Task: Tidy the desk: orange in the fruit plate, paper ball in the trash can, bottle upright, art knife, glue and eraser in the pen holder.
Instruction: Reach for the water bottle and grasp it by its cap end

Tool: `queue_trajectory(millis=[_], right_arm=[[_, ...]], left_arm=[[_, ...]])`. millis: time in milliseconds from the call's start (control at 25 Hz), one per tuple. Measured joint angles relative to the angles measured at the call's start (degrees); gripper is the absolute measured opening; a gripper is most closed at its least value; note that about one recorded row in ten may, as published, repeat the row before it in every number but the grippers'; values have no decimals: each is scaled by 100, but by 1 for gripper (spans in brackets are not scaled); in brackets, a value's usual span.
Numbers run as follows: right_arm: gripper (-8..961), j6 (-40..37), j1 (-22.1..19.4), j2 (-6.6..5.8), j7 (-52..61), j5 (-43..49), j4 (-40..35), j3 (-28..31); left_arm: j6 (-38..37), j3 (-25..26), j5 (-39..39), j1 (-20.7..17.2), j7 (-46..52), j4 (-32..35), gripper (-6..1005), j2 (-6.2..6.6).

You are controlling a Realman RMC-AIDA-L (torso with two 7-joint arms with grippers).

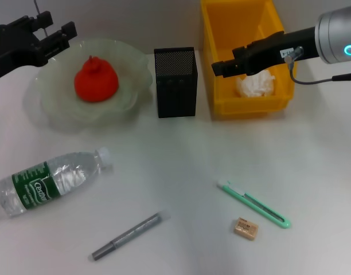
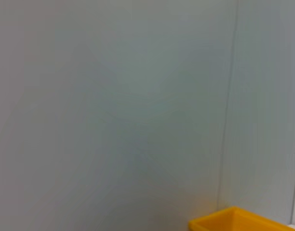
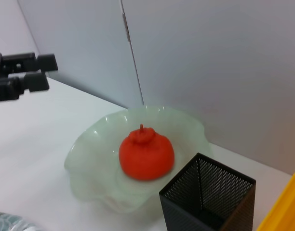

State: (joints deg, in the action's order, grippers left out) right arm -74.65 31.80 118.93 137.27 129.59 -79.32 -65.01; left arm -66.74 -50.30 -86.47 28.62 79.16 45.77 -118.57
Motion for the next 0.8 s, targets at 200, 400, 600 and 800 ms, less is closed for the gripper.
queue_trajectory(millis=[200,400,600,800], right_arm=[[635,11,-20,3,-3,-5,103,0],[635,19,-66,6,-39,-9,146,-3],[635,22,-73,7,-64,-13,174,-1],[634,14,-171,13,-391,-313,179,31]], left_arm=[[190,-29,248,-4,-39,-43,603,-13],[369,-37,806,-41,-309,-243,606,-24],[672,-105,1170,-54,-419,-403,603,-36],[569,-170,1477,-171,-396,-389,604,4]])
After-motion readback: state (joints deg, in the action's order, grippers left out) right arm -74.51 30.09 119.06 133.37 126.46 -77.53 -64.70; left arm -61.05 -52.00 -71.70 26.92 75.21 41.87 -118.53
